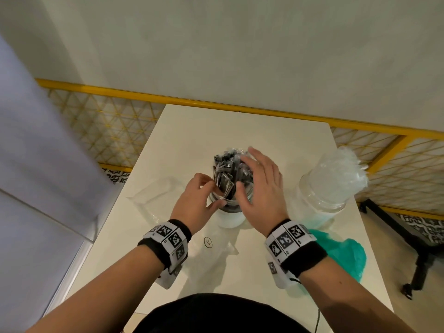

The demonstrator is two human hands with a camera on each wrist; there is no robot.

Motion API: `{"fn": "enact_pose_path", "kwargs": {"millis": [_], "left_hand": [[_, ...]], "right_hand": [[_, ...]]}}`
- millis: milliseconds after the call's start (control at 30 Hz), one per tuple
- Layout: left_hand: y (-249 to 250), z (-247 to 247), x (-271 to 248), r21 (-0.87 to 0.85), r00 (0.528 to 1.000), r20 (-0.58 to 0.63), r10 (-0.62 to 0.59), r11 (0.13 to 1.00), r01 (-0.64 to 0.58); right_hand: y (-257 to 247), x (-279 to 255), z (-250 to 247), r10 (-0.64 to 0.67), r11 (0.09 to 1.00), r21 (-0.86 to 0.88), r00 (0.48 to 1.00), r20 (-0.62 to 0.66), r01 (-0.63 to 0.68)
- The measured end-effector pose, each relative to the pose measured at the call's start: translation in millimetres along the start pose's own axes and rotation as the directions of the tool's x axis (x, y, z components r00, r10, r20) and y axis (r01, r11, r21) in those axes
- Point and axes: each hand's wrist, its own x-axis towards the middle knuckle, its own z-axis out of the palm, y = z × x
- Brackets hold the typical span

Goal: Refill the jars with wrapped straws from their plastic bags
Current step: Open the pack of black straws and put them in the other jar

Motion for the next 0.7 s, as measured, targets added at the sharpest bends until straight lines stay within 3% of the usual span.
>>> {"fn": "enact_pose_path", "kwargs": {"millis": [67,167,267,400,567,633,700], "left_hand": [[0.1,0.8,0.4,-0.023,1.000,-0.013,-0.007,1.000,0.007],[0.2,0.3,0.6,-0.045,0.999,-0.039,-0.001,0.999,-0.001],[0.3,-2.3,1.6,-0.037,1.000,-0.021,0.002,0.999,-0.003],[2.4,-5.2,2.8,-0.098,1.000,0.007,-0.025,0.995,0.026],[9.8,0.3,5.2,-0.112,0.999,0.014,-0.043,0.993,0.045],[7.5,-0.4,3.0,-0.106,1.000,0.022,-0.015,0.994,0.017],[0.7,-3.9,-3.0,-0.126,0.999,0.041,0.034,0.992,-0.028]], "right_hand": [[-8.5,8.7,2.5,-0.068,0.998,-0.009,0.996,0.064,0.069],[-11.5,8.8,20.1,-0.156,0.961,-0.184,0.952,0.262,0.208],[-5.3,6.3,23.1,-0.162,0.932,-0.268,0.940,0.299,0.246],[18.0,2.8,8.3,-0.153,0.969,-0.174,0.978,0.144,0.178],[23.6,-0.6,2.1,-0.099,0.977,-0.172,0.985,0.145,0.124],[6.6,-8.6,-1.7,-0.091,0.982,-0.170,0.996,-0.016,0.087],[-12.5,-23.8,0.0,-0.142,0.989,-0.055,0.982,-0.124,0.136]]}}
